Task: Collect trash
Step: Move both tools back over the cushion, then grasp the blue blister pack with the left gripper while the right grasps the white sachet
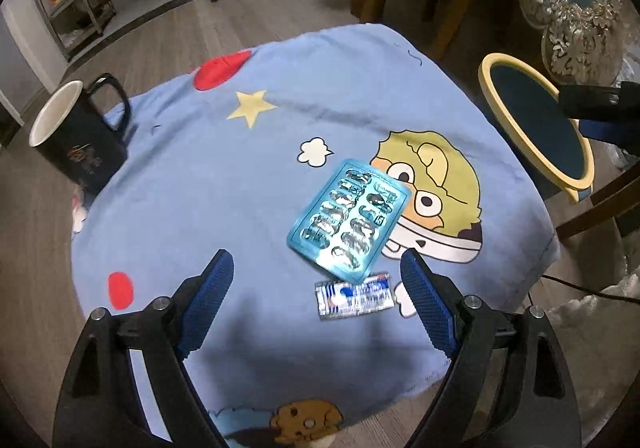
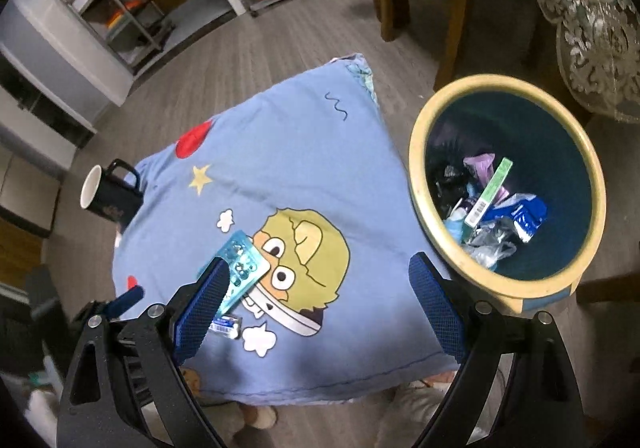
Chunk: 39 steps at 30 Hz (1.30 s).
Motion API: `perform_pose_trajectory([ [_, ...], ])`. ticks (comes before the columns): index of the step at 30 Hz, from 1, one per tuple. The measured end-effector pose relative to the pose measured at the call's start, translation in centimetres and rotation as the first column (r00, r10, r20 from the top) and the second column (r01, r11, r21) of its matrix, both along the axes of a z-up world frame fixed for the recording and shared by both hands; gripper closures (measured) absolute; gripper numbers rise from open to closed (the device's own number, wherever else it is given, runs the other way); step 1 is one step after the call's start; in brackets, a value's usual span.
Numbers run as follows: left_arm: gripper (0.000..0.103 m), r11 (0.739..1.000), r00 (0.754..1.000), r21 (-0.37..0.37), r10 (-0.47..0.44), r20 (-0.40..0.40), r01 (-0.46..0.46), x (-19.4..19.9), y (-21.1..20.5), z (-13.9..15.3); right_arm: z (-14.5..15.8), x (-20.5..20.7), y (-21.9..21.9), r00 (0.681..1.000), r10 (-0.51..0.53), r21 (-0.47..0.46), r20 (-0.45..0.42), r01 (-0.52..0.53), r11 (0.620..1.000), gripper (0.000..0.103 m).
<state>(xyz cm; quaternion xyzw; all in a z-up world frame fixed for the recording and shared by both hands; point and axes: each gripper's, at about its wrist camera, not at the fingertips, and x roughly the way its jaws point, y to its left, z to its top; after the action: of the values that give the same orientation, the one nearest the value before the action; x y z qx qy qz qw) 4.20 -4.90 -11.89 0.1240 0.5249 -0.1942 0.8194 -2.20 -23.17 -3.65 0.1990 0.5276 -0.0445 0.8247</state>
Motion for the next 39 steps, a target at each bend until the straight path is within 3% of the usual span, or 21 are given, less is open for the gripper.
perform_pose_trajectory([
  [7, 0.019, 0.986, 0.988, 0.064, -0.149, -0.034, 0.151, 1.7, -2.5, -3.0, -1.0, 0.8, -0.3, 0.999, -0.014, 0.033, -0.029, 0.015, 0.999, 0.012],
  [15, 0.019, 0.978, 0.979, 0.087, -0.184, -0.092, 0.192, 3.4, -4.2, -6.5, -2.0, 1.8, 0.5, 0.997, 0.034, 0.026, -0.064, -0.032, 0.999, 0.012],
  [21, 0.018, 0.979, 0.977, 0.056, -0.192, -0.094, 0.198, 4.2, -4.3, -6.8, -2.5, 2.0, 0.6, 0.996, 0.045, 0.032, -0.081, -0.043, 0.999, 0.012],
  [22, 0.02, 0.978, 0.976, 0.054, -0.194, -0.095, 0.2, 4.1, -4.2, -6.7, -2.6, 2.0, 0.6, 0.995, 0.047, 0.03, -0.084, -0.045, 0.999, 0.012],
  [24, 0.032, 0.979, 0.976, 0.05, -0.194, -0.094, 0.2, 4.1, -4.0, -6.3, -2.7, 2.1, 0.7, 0.995, 0.053, 0.026, -0.089, -0.051, 0.998, 0.012],
  [30, 0.035, 0.977, 0.978, 0.097, -0.177, -0.108, 0.188, 4.2, -2.9, -5.0, -2.8, 2.2, 1.4, 0.992, 0.086, -0.001, -0.089, -0.087, 0.996, 0.012],
  [33, 0.035, 0.982, 0.985, 0.091, -0.158, -0.071, 0.164, 4.8, -1.4, -2.1, -2.9, 2.2, 2.5, 0.985, 0.149, -0.017, -0.086, -0.151, 0.988, 0.012],
  [39, 0.035, 0.994, 0.996, 0.056, -0.091, -0.004, 0.092, 5.9, 3.2, 3.1, -4.1, 1.9, 7.9, 0.915, 0.394, -0.059, -0.085, -0.399, 0.915, 0.017],
])
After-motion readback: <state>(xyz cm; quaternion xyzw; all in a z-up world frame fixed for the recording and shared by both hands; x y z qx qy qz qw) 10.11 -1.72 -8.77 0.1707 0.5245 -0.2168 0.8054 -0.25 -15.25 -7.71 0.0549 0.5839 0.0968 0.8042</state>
